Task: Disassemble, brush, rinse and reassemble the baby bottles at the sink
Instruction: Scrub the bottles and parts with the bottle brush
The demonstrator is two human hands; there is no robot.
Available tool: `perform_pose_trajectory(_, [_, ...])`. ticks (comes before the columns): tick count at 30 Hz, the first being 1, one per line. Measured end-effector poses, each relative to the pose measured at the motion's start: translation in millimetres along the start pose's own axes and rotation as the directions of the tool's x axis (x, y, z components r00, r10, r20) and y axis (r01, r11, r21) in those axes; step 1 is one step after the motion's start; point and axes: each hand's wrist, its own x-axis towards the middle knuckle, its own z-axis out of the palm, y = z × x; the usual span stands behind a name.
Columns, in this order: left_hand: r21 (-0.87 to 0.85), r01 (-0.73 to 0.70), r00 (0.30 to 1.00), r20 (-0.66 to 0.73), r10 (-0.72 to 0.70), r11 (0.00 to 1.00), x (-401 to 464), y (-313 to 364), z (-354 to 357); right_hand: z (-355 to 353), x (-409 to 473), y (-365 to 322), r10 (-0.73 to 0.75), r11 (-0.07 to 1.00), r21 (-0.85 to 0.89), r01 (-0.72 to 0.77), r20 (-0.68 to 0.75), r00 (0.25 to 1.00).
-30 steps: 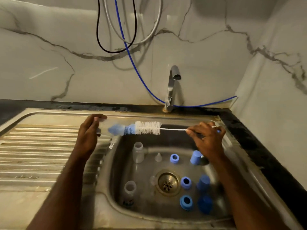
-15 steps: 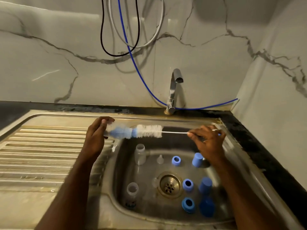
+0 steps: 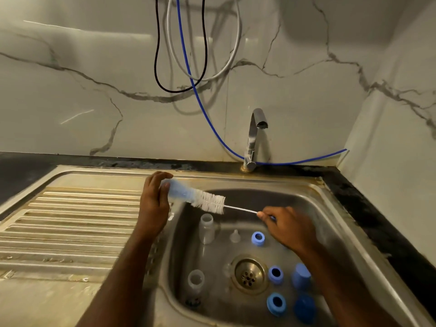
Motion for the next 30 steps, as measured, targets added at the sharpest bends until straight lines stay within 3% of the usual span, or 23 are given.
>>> perform_pose_trajectory(2, [0.087,-0.104,0.995,0.001,0.104,0.991,6,-1,-6,-8,2,3,-0.100,0.995,-0.026,0.098,-0.085,0.991])
perform_pose_trajectory(4, [0.060,-0.091,0.996,0.024,0.090,0.994,10,-2,-17,-14,2,9,-0.178,0.982,0.047,0.184,-0.112,0.978])
perform_pose_trajectory(8, [-0.208,0.157,0.968,0.224,-0.110,0.965,7,4,-34,-17,1,23,-0.152,0.894,0.411,0.178,-0.095,0.984])
perform_pose_trajectory(11, [-0.287,0.276,0.946,0.250,-0.206,0.917,5,5,-35,-19,4,28,-0.080,0.834,0.518,0.191,-0.228,0.970])
perform_pose_trajectory(13, [-0.308,0.332,0.940,0.190,-0.284,0.892,7,5,-37,-15,6,31,-0.073,0.853,0.462,0.242,-0.354,0.932])
perform_pose_trajectory(17, [0.022,0.243,0.955,0.172,-0.243,0.970,9,-13,-32,-6,10,13,-0.174,0.959,0.130,0.251,-0.429,0.886])
perform_pose_trajectory(20, [0.083,0.287,0.951,0.098,-0.295,0.954,7,-17,-26,-9,9,3,-0.237,0.970,-0.063,0.234,-0.452,0.860])
perform_pose_trajectory(22, [0.043,0.262,0.965,0.000,-0.263,0.964,8,-13,-23,-9,8,10,-0.180,0.982,-0.019,0.190,-0.425,0.887])
perform_pose_trajectory(24, [-0.015,0.262,0.955,-0.140,-0.261,0.965,11,-12,-25,-9,7,22,-0.089,0.977,0.151,0.148,-0.343,0.935])
perform_pose_trajectory(27, [0.026,0.267,0.923,-0.295,-0.248,0.963,11,-15,-28,-4,7,27,-0.026,0.933,0.356,0.052,-0.077,0.997])
perform_pose_trajectory(30, [0.030,0.323,0.878,-0.384,-0.287,0.946,12,-18,-29,2,12,22,-0.010,0.879,0.475,-0.048,0.120,0.993])
